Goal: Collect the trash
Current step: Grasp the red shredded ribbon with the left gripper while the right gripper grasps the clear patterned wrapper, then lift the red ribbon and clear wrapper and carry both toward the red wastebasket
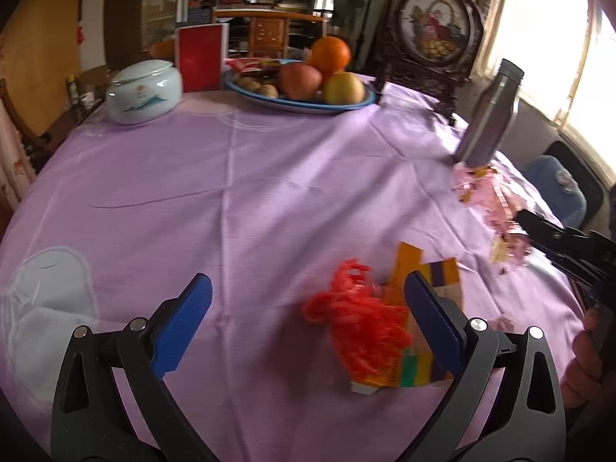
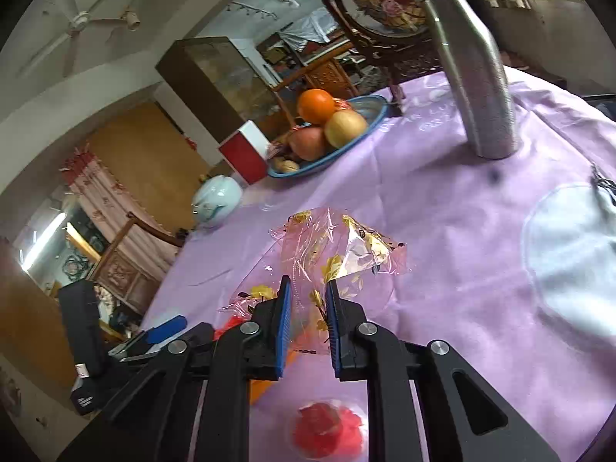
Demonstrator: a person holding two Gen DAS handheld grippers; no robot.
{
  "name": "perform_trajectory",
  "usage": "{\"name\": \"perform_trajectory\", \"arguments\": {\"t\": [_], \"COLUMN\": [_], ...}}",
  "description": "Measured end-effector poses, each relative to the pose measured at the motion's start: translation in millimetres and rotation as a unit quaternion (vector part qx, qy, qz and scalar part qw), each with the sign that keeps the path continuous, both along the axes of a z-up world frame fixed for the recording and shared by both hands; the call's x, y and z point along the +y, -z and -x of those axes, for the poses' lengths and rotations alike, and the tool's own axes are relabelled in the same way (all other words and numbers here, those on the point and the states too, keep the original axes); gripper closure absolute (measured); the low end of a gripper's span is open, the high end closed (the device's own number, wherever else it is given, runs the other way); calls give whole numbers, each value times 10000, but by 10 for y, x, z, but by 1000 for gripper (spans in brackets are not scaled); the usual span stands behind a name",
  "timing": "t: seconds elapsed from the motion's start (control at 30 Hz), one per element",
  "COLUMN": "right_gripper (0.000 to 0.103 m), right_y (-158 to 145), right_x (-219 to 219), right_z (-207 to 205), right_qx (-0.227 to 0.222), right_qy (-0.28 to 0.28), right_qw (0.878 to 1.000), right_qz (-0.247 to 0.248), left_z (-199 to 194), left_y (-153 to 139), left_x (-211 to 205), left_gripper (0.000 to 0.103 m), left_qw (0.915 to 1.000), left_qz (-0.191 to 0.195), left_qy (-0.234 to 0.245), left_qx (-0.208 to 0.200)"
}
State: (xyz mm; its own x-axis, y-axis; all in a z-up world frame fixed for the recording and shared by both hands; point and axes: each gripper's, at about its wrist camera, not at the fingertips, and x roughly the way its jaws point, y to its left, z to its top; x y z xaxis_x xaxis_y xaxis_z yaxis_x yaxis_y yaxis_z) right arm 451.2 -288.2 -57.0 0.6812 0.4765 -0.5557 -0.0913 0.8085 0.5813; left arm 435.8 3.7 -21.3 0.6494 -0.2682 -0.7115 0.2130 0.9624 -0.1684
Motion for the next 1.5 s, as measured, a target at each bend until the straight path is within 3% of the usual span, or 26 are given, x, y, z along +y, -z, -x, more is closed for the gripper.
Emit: {"name": "perform_trajectory", "arguments": {"t": [0.17, 0.33, 0.5, 0.87, 1.07, 1.17, 1.5], "right_gripper": [85, 83, 83, 84, 84, 84, 84], "right_y": [35, 53, 61, 25, -10, -105, -585], "right_x": [9, 49, 45, 66, 32, -41, -408], "right_z": [-30, -42, -46, 23, 269, 570, 2048], "right_qx": [116, 149, 165, -60, -233, -316, -1013], "right_qy": [-8, -25, 9, -5, -134, -158, 181], "right_qw": [9999, 9997, 9997, 9994, 9996, 9993, 9940], "right_qz": [65, 166, 198, 350, -26, -157, 381], "left_z": [-58, -126, -88, 93, 280, 532, 1454], "left_y": [103, 216, 142, -165, -217, -230, -329], "left_x": [-110, -142, -70, 52, 96, 98, -235], "left_gripper": [9, 43, 59, 60, 60, 60, 60], "left_qw": [9996, 9980, 9985, 9990, 9985, 9979, 9941], "left_qz": [-62, -62, 120, 364, 398, 405, 552], "left_qy": [183, 315, 290, 203, 173, 183, 698], "left_qx": [225, 542, 449, -156, -319, -473, -622]}}
